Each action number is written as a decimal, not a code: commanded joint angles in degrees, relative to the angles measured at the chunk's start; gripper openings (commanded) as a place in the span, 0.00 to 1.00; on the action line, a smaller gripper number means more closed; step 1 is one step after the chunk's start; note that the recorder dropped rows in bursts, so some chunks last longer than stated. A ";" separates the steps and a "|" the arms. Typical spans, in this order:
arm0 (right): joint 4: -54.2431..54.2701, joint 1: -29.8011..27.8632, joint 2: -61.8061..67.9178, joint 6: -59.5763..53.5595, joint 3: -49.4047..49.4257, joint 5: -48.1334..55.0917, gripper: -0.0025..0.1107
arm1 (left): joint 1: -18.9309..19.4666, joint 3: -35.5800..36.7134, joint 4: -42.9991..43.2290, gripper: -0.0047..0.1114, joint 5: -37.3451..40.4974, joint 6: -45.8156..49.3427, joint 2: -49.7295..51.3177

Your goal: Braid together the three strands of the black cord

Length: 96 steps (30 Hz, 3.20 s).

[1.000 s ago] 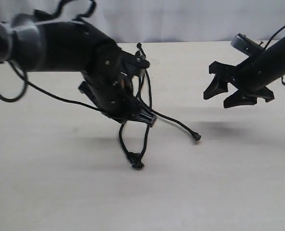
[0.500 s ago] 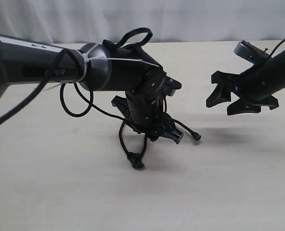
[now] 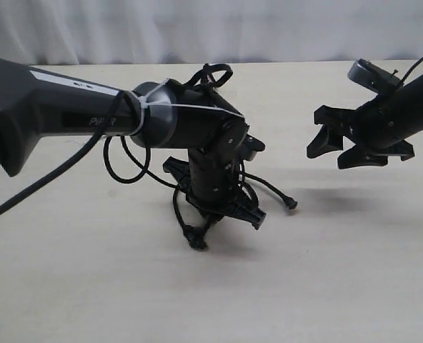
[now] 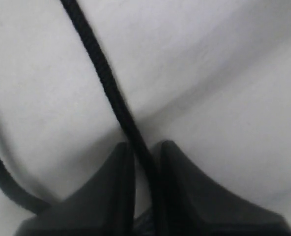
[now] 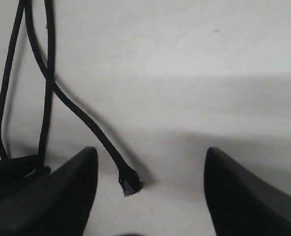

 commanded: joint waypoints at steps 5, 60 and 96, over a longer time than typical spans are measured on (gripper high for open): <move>0.34 -0.21 -0.53 -1.36 0.17 -0.45 0.55 | -0.09 -4.04 -0.14 0.04 4.30 0.07 -0.81; -30.26 43.62 13.50 20.55 -21.21 -0.57 0.55 | 36.86 13.38 -13.37 0.41 5.27 11.93 -30.68; -22.81 22.80 18.78 7.64 -28.61 20.71 0.06 | 21.68 29.27 -36.24 0.41 -22.07 11.69 -24.36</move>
